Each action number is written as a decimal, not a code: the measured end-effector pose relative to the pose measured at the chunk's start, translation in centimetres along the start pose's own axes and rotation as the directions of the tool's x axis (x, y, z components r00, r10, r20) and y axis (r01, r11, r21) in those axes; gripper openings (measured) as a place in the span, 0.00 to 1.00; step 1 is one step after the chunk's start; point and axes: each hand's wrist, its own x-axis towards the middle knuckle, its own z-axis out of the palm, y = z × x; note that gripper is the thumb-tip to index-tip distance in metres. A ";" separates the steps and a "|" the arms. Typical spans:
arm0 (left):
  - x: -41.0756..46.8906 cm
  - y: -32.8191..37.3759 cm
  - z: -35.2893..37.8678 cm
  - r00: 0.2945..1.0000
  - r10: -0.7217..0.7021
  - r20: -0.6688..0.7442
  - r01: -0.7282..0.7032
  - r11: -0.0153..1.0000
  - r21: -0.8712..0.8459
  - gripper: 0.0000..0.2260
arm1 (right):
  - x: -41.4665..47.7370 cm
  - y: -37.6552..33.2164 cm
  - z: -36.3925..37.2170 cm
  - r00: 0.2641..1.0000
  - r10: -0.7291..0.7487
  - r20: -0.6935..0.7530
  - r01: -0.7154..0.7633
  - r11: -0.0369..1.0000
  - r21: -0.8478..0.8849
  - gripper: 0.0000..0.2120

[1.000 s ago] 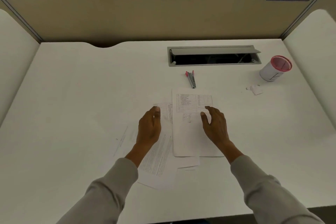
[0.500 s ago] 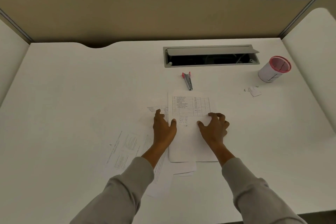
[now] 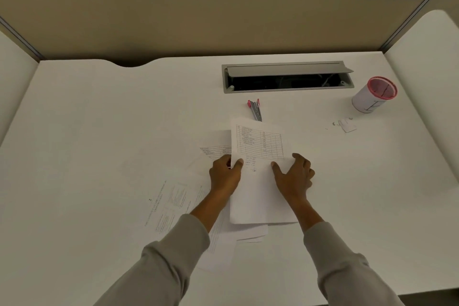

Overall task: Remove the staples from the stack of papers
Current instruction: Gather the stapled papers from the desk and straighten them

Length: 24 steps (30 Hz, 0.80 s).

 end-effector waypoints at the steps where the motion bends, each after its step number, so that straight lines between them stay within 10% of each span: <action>1: 0.0 0.1 -0.3 1.000 -0.004 0.014 0.004 1.000 -0.028 0.09 | 0.1 0.0 -0.2 1.000 0.014 0.000 -0.014 1.000 0.008 0.33; 10: -1.4 1.6 -6.2 0.991 0.018 0.132 0.036 0.917 -0.397 0.12 | -0.3 -2.1 -0.1 0.983 -0.008 0.185 -0.039 0.969 0.246 0.29; 24: -4.6 -3.7 -16.1 0.985 -0.166 -0.055 0.109 0.830 -0.547 0.16 | -4.1 -8.1 3.6 0.802 -0.327 0.499 -0.036 0.808 0.588 0.14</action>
